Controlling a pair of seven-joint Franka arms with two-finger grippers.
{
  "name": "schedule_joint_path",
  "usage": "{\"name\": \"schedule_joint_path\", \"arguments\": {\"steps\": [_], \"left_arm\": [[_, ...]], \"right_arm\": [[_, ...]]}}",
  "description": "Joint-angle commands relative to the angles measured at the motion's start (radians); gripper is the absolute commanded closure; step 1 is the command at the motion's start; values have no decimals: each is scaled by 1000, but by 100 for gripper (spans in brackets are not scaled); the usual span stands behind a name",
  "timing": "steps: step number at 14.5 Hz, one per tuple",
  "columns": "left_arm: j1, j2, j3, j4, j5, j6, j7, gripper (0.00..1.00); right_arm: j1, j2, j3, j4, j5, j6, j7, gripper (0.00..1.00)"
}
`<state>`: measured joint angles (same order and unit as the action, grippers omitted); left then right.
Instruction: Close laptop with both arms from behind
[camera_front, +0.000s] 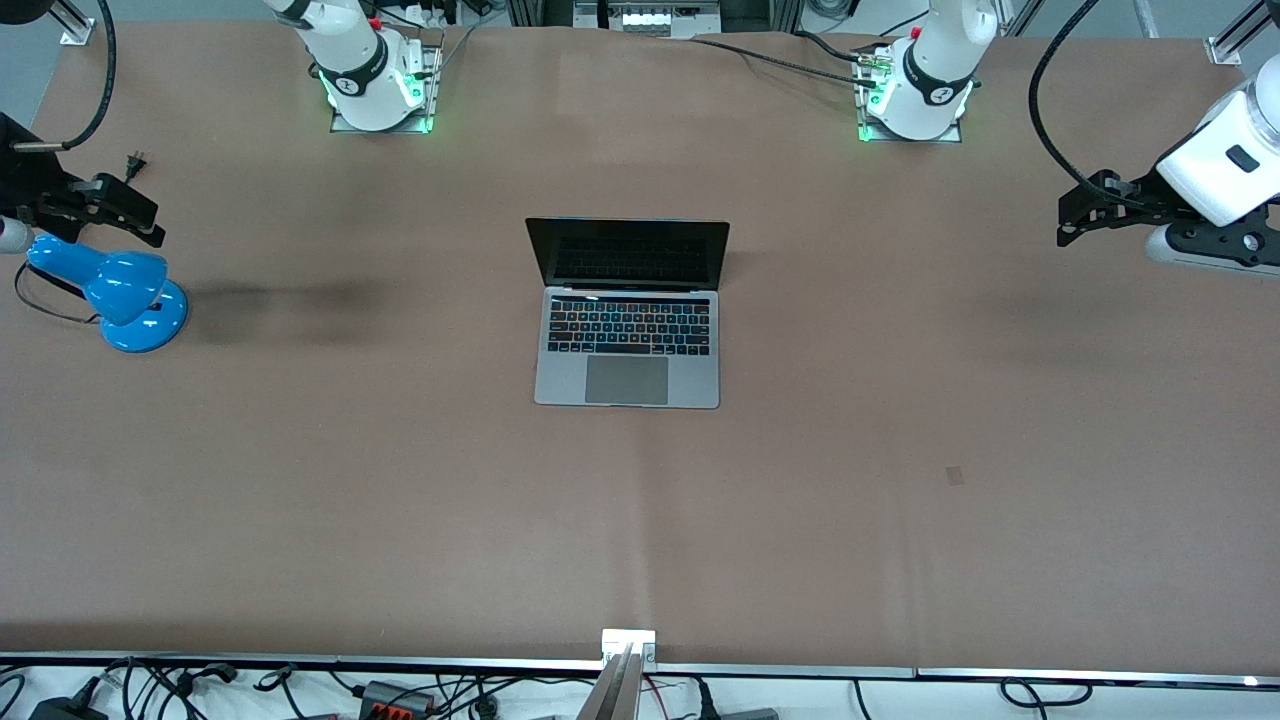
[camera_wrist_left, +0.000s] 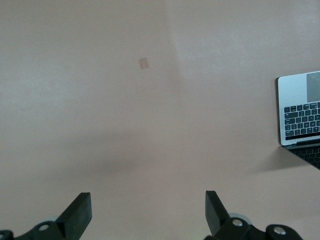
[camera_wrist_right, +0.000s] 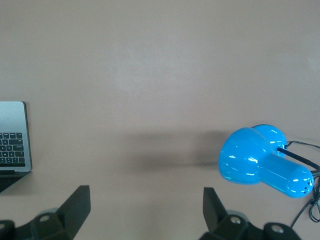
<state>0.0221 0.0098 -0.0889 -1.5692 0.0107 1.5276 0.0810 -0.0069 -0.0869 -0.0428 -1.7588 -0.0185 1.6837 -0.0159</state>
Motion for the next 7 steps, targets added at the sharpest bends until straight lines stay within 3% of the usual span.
{"name": "schedule_joint_path", "arguments": {"steps": [1, 6, 7], "left_arm": [[1, 3, -1, 23, -9, -18, 13, 0], [2, 4, 6, 23, -11, -17, 10, 0], [2, 4, 6, 23, -11, -17, 6, 0]], "right_arm": [[2, -28, 0, -24, 3, -4, -12, 0], [2, -19, 3, -19, 0, 4, -12, 0], [4, -17, 3, -22, 0, 2, -12, 7]]}}
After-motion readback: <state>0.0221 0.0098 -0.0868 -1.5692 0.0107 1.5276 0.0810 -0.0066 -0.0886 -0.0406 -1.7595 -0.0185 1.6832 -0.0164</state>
